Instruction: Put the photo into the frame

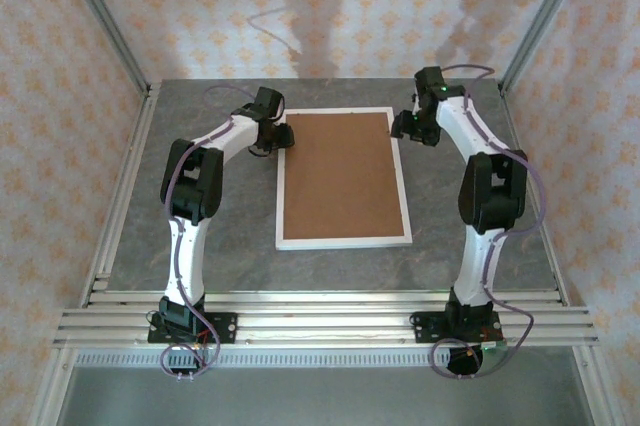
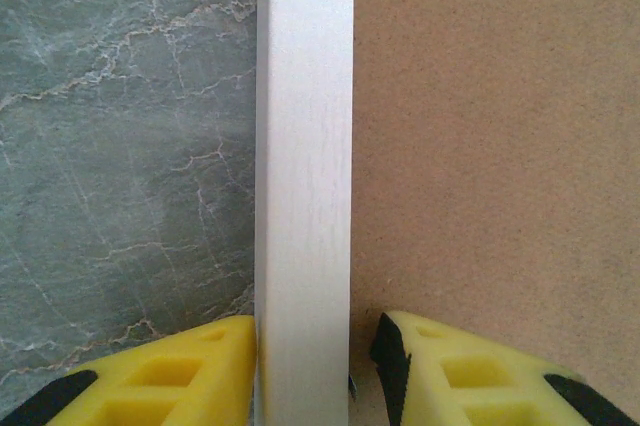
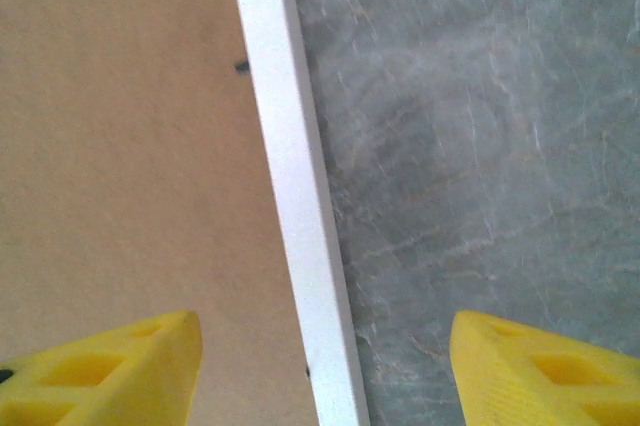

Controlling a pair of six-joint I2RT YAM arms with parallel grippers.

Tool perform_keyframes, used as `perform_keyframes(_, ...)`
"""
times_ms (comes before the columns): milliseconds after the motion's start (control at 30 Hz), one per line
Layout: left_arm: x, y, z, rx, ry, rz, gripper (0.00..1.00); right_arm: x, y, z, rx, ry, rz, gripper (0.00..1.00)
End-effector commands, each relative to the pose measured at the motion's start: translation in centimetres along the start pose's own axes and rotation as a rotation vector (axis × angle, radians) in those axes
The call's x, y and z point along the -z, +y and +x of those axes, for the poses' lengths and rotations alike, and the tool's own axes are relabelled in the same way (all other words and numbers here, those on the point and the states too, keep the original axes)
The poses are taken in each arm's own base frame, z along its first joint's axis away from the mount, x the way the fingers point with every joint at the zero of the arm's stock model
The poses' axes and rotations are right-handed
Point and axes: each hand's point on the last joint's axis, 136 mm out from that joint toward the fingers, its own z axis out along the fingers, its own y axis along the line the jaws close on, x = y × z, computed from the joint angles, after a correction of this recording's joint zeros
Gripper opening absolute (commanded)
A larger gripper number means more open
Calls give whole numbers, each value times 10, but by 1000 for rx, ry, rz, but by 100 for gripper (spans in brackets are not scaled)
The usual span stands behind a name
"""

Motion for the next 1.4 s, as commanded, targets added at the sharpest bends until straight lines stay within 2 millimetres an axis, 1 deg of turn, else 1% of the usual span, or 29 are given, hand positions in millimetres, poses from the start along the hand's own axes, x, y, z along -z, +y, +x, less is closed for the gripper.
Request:
perform_keyframes(0,-4,10,21,-4,65,-32,40,-10,-7,14,-12,11,25,67)
perform_keyframes(167,-4,11,22,-1,66,-30,40,-25,-14,31,-10,62,41,67)
perform_keyframes(400,-6,12,28,3,74,-32,40,-40,-23,45,-24,102,70,67)
perform_keyframes(500,-5,12,28,5,75,-30,40,-43,-26,52,-32,119,79,67)
perform_keyframes(600,-6,11,28,7,74,-28,40,-41,-32,58,-34,119,98,67)
perform_keyframes(700,-6,11,28,12,72,-26,40,-41,-32,64,-33,130,95,67)
perform_keyframes(800,-7,10,29,17,76,-21,40,-44,-32,69,-37,139,87,67)
perform_keyframes(867,-8,10,29,19,74,-18,40,-51,-32,73,-44,154,80,67)
perform_keyframes(967,-7,9,30,20,76,-16,40,-62,-27,83,-58,199,55,67)
perform_keyframes(1133,-6,8,30,23,73,-17,40,-80,-10,114,-37,283,51,68)
perform_keyframes(1267,-7,7,32,29,74,-12,40,-81,-3,120,-10,299,94,68)
perform_keyframes(1367,-8,6,34,32,75,-7,40,-87,4,125,-3,314,97,69)
